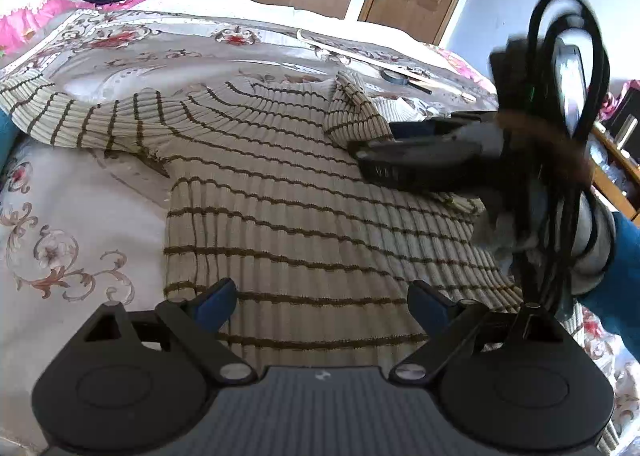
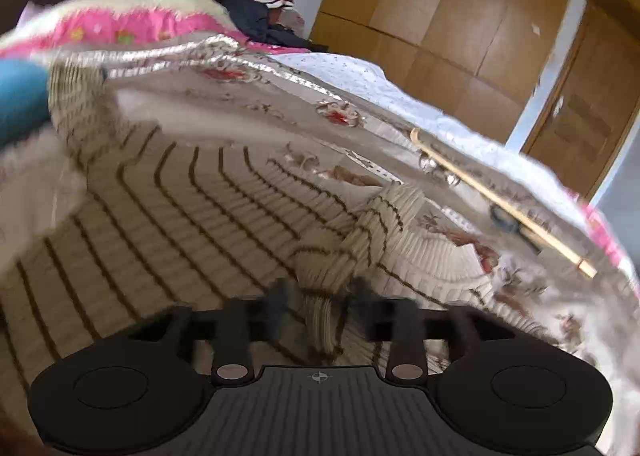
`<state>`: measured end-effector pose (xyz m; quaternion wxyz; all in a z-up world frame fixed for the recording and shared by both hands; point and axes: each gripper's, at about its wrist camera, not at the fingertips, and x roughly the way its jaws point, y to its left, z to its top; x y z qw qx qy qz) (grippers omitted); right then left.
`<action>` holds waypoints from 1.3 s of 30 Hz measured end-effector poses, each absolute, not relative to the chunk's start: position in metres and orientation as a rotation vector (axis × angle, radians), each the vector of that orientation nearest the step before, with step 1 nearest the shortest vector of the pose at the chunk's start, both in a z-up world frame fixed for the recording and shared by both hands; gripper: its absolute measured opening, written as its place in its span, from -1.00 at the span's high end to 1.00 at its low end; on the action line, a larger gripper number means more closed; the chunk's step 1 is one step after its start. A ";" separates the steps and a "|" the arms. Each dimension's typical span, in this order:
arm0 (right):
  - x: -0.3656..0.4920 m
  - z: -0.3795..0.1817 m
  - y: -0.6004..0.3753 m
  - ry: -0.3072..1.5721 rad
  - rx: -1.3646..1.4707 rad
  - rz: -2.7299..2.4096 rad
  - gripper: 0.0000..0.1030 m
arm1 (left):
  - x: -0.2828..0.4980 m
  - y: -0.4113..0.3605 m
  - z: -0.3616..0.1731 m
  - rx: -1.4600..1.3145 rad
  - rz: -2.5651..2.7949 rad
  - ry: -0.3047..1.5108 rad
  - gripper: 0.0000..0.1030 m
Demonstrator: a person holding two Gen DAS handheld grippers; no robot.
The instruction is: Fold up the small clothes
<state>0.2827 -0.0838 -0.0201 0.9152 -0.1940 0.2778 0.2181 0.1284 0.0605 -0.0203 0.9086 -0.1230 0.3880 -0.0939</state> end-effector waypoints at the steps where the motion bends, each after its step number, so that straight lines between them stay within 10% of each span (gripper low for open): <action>1: 0.290 -0.016 -0.085 0.590 -0.351 0.447 0.03 | 0.128 0.061 -0.020 -0.257 -0.198 0.796 -0.97; 8: 0.356 -0.005 -0.089 0.693 -0.095 0.268 0.08 | 0.130 0.063 -0.020 -0.266 -0.212 0.785 -0.97; 12: 0.379 -0.018 -0.077 0.791 -0.052 0.249 0.84 | 0.131 0.068 -0.019 -0.288 -0.205 0.783 -0.97; 24: 0.300 -0.025 -0.013 0.645 -0.428 0.627 0.75 | 0.133 0.077 -0.018 -0.314 -0.182 0.765 -0.97; 29: 0.288 -0.007 -0.064 0.654 -0.274 0.588 0.37 | 0.132 0.073 -0.018 -0.294 -0.185 0.759 -0.97; 39: 0.260 -0.022 -0.211 0.694 -0.197 0.053 0.35 | 0.136 0.065 -0.026 -0.260 -0.166 0.767 -0.97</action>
